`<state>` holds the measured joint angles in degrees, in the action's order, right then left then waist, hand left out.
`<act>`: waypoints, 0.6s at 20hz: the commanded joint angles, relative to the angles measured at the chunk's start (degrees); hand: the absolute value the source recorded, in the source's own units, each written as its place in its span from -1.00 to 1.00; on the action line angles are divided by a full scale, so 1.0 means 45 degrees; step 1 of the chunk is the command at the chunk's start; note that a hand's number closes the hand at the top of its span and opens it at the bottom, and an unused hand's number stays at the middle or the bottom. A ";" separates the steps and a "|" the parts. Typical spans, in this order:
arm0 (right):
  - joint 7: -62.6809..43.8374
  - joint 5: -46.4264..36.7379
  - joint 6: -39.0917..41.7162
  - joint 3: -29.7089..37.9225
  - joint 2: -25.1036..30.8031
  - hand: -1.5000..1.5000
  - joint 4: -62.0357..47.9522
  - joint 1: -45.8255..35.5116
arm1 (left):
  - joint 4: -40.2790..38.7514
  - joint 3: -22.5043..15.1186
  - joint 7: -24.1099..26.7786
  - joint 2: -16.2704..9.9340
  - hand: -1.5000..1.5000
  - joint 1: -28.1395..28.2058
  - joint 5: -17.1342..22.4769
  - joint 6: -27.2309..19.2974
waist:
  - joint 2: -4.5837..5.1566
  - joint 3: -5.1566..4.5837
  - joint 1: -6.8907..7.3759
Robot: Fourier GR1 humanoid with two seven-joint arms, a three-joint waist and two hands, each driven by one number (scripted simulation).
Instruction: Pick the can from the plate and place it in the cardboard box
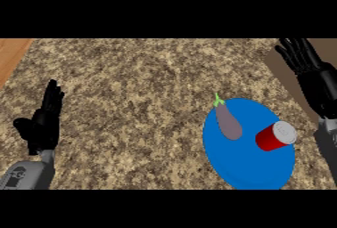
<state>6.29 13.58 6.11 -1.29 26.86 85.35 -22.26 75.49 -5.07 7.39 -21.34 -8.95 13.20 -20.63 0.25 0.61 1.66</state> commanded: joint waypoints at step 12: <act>0.3487 0.0775 0.7351 0.2930 0.5565 -1.00 -0.1851 -0.0703 | 0.2483 -0.2331 -0.0313 -0.1809 0.00 -0.1279 -0.1147 0.3845 | -0.0014 -0.0101 -0.0307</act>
<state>12.25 19.86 31.16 8.93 46.89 81.09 -27.45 84.00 -14.47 6.88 -28.00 -14.61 8.14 -6.60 0.08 0.13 -0.32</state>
